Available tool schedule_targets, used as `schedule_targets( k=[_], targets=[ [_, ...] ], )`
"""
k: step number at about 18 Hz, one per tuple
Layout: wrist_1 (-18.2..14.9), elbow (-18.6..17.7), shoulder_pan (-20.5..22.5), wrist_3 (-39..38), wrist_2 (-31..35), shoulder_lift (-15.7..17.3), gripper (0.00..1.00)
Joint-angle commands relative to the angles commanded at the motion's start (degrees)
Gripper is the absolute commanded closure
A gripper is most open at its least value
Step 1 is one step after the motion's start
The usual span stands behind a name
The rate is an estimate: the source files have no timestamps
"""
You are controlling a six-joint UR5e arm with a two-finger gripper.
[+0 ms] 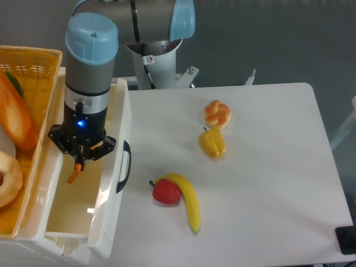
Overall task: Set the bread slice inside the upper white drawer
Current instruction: 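Lower the held bread slice down into the white drawer, then open the gripper to release the bread slice in the drawer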
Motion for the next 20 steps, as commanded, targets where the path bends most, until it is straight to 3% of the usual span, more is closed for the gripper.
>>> schedule_targets(
  k=[5,12,20],
  targets=[
    [0.00,0.00,0.00,-0.09,0.00,0.17,0.61],
    [0.00,0.00,0.17,0.00,0.00,0.79,0.46],
    [-0.17,-0.26,0.70,0.00,-0.18,2.37,0.46]
  ],
)
